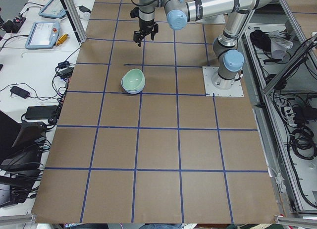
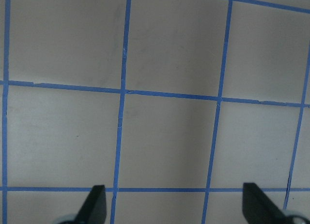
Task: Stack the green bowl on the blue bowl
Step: 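Open the left gripper and raise it away from the stacked bowls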
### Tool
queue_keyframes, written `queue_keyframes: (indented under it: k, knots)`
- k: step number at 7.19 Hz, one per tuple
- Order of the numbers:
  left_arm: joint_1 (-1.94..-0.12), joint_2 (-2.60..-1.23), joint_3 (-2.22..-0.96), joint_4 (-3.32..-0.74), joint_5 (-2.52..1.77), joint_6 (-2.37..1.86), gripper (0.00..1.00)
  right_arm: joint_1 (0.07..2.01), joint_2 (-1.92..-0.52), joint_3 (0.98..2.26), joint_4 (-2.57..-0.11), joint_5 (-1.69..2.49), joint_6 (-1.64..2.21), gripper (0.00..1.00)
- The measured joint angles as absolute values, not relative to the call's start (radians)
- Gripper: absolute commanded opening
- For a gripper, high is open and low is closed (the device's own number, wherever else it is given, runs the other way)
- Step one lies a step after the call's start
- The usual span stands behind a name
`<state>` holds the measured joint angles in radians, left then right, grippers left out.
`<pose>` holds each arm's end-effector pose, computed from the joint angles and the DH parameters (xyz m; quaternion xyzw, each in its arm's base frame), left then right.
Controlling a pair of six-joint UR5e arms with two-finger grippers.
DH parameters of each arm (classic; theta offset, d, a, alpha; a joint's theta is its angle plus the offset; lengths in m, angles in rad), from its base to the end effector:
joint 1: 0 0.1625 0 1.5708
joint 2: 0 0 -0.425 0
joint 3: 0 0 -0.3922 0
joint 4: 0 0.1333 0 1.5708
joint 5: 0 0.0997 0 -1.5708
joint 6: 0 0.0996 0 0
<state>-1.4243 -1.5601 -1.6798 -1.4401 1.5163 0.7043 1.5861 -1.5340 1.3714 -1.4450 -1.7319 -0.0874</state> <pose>-0.0659 -0.5036 0.4528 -0.2756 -0.9608 0.0260 0.0181 0.1251 -0.5041 0.5561 0.0497 -0.9954 0.0154 0.0811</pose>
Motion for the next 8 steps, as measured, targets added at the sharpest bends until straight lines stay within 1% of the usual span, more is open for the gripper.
queue_keyframes:
  k: [3, 5, 8]
  knots:
    - [-1.493, -1.548, -1.656, -1.471, 1.540, 0.353, 1.00, 1.586, -1.534, 1.371, -1.445, -1.732, -0.087, 1.00]
    - [-1.576, -1.538, -1.630, -1.514, 1.593, 0.158, 1.00, 1.586, -1.534, 1.371, -1.445, -1.732, -0.087, 1.00]
    - [-1.628, -1.517, -1.607, -1.582, 1.563, -0.016, 1.00, 1.586, -1.534, 1.371, -1.445, -1.732, -0.087, 1.00]
